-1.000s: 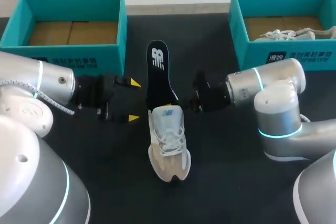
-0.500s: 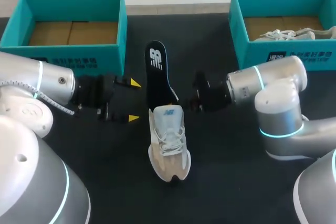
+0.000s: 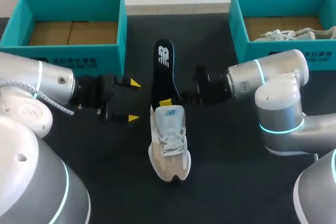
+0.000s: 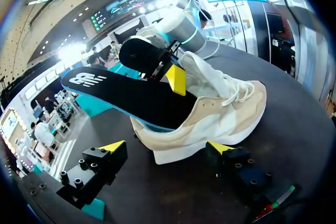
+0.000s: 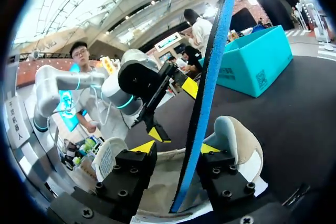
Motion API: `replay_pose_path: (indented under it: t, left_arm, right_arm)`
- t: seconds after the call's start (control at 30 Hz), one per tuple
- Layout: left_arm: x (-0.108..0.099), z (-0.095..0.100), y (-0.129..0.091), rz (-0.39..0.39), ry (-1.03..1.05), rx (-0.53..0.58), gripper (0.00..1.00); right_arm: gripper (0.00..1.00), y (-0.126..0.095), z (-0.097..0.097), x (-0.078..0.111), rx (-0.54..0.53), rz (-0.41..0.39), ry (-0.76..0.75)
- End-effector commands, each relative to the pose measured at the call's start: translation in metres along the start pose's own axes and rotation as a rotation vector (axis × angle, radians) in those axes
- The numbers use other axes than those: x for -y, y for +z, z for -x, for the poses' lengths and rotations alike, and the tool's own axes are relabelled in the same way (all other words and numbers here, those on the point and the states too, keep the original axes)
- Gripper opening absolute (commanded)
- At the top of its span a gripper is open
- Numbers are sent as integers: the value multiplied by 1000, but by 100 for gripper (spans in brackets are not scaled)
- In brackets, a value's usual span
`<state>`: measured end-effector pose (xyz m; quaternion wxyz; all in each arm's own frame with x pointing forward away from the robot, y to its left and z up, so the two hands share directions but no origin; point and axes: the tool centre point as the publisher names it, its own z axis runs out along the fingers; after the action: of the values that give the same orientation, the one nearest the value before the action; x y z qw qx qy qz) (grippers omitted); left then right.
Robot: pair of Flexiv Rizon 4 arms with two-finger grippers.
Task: Take the shoe out of the shoebox, open the shoe tongue, remove and reinsert the insole, then place the shoe into the shoebox
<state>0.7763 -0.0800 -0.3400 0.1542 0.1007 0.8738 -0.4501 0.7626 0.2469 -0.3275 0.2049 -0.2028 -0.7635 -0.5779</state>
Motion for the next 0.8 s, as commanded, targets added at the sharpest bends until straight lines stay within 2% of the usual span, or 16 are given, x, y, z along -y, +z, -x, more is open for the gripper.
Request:
replay_pose_path:
  t: [0.03,0.17,0.3,0.4,0.57,0.8]
  left_arm:
    - [0,0,0,3,0,-2,100]
    - [0,0,0,3,0,-2,100]
    - [0,0,0,3,0,-2,100]
    - [0,0,0,3,0,-2,100]
    - [0,0,0,3,0,-2,100]
    - [0,0,0,3,0,-2,100]
  right_arm:
    - [40,0,5,-6,-11,-15,0]
    - [39,0,9,-11,-15,-12,-9]
    - [27,0,12,-15,-24,-28,-7]
    - [1,0,12,-15,-34,-43,15]
    - [0,3,3,-5,-65,-47,65]
    - [0,9,-11,20,-77,-42,133]
